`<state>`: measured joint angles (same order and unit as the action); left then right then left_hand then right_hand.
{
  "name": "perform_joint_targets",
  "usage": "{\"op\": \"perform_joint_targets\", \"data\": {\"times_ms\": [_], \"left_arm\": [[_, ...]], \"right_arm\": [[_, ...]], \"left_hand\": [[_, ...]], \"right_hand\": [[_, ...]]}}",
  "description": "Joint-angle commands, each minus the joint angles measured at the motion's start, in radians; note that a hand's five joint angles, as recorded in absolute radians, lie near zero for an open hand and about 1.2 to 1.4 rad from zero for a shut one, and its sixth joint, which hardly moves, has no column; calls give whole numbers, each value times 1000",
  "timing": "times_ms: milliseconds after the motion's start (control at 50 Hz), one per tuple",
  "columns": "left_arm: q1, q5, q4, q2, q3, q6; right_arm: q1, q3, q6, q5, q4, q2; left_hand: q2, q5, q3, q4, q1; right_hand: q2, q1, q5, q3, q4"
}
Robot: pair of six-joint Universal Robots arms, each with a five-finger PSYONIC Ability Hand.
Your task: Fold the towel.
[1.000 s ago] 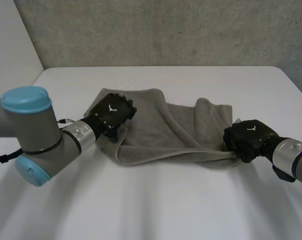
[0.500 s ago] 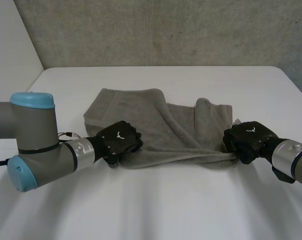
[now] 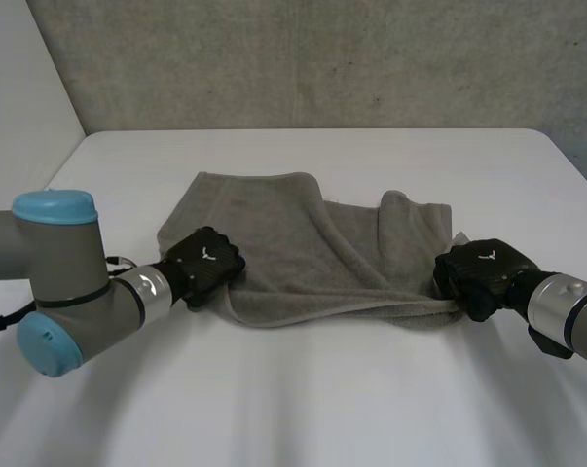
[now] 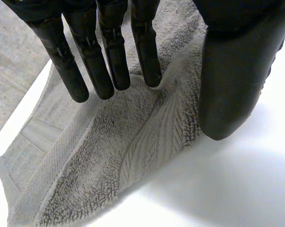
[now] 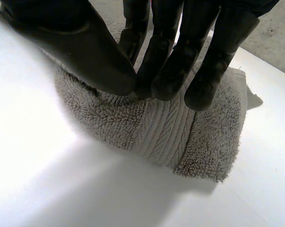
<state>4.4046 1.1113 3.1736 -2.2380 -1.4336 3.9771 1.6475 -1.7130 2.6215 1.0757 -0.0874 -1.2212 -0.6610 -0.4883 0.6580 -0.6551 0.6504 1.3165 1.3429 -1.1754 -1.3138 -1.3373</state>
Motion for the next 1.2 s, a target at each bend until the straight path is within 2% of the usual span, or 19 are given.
{"op": "perform_joint_targets", "data": {"times_ms": [20, 240, 600, 640, 680, 700, 720, 740, 760, 860, 900, 960, 1000, 1080, 1160, 1200], "left_arm": [[4, -5, 5, 1, -24, -3], [-1, -82, 2, 41, -57, -6], [1, -82, 0, 21, -62, -4], [1, -79, 0, 11, -61, -1], [1, -71, 3, 1, -57, 1], [1, -71, 3, 1, -57, 1], [1, -71, 3, 5, -50, -1], [1, -71, 3, 5, -50, -1], [-1, -70, 5, 27, -38, -12], [1, -60, 6, 84, -24, -24], [-4, -44, 8, 183, -12, -103], [-5, -44, 8, 212, -7, -139], [-1, -44, 8, 282, -4, -217], [6, -41, 6, 354, -7, -279], [48, -16, 5, 473, -24, -357], [65, -7, 2, 523, -25, -389]], "right_arm": [[0, -1, 0, 1, 0, 2], [0, -7, -1, 3, 0, 2], [0, -7, -1, 4, 0, 2], [0, -5, -1, 6, 0, 2], [-2, -4, -1, 4, 0, 2], [-3, 1, -1, 3, 0, 0], [-3, 1, -1, 3, 0, 0], [-9, 7, 0, 3, -3, -4], [-9, 7, 0, 3, -3, -4], [-5, 36, 11, 9, -12, -18], [-3, 46, 15, 9, -17, -32], [-2, 70, 18, 7, -54, -81], [-3, 85, 18, 7, -81, -103], [-5, 153, 20, 7, -193, -171], [-6, 216, 20, 4, -285, -258], [-6, 307, 29, -5, -365, -329]], "left_hand": [[22, 23, -18, 16, -11], [95, 97, -92, 89, -85], [42, 44, -39, 36, -32], [-22, -20, 25, -28, 33], [-407, -406, 410, -413, 418], [-410, -408, 413, -416, 420], [-636, -635, 640, -642, 647], [-639, -637, 642, -645, 649], [-734, -732, 737, -740, 745], [-735, -733, 738, -741, 746], [-735, -733, 738, -741, 746], [-735, -733, 738, -741, 746], [-735, -733, 738, -741, 746], [-735, -733, 738, -741, 746], [-735, -733, 738, -741, 746], [-735, -733, 738, -741, 746]], "right_hand": [[80, 53, -46, -83, -59], [80, 53, -46, -83, -59], [80, 53, -46, -83, -59], [80, 53, -46, -83, -59], [80, 53, -46, -83, -59], [80, 53, -46, -83, -59], [80, 53, -46, -83, -59], [80, 53, -46, -83, -59], [80, 53, -46, -83, -59], [80, 53, -46, -83, -59], [80, 53, -46, -83, -59], [80, 53, -46, -83, -59], [80, 53, -46, -83, -59], [80, 53, -46, -83, -59], [80, 53, -46, -83, -59], [80, 53, -46, -83, -59]]}}
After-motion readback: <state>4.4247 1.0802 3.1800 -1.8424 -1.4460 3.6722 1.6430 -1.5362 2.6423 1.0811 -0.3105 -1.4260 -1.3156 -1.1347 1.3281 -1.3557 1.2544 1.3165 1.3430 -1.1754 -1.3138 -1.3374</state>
